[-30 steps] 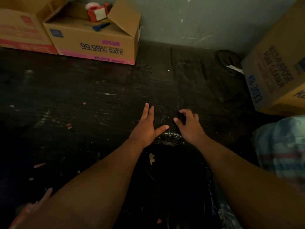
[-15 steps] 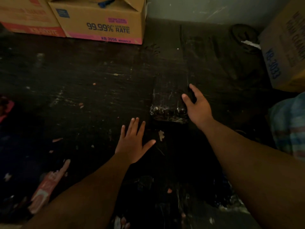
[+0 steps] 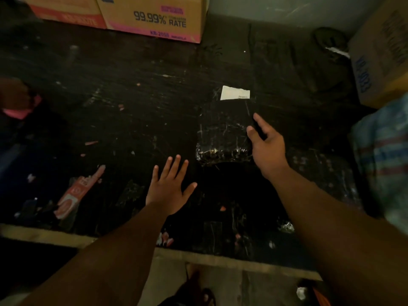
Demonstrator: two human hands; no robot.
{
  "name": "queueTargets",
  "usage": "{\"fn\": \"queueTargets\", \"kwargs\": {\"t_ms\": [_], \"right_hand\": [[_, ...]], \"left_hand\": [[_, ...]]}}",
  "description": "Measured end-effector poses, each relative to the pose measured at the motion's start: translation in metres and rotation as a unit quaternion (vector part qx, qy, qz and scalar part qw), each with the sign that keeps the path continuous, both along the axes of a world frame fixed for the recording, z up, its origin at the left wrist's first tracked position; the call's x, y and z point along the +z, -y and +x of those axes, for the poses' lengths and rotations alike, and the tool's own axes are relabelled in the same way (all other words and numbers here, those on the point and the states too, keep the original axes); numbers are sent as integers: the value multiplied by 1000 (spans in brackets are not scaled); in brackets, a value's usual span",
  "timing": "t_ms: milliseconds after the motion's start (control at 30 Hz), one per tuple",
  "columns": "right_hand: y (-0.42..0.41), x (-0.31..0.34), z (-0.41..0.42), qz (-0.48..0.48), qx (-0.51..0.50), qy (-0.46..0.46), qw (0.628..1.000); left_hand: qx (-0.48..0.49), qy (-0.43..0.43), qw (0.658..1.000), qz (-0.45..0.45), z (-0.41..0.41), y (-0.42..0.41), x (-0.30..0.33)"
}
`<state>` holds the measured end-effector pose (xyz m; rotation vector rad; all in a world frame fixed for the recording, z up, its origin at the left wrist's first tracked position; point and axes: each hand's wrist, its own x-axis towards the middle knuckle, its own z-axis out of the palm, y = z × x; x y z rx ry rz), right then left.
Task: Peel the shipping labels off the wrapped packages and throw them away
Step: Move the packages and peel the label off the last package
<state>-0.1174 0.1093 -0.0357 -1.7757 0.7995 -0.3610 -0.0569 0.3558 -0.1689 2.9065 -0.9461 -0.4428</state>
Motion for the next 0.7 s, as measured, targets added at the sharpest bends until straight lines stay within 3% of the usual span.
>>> {"fn": "queueTargets", "kwargs": {"t_ms": [367, 567, 700], "right_hand": [[-51, -60, -95, 52, -5, -1, 999], [-52, -76, -98, 1, 21, -64, 998], [-52, -71, -92, -66, 36, -153, 985]], "left_hand": [[29, 3, 999, -38, 4, 1, -3], [29, 8, 998, -51, 13, 6, 2], [17, 22, 999, -24, 14, 7, 0]]}}
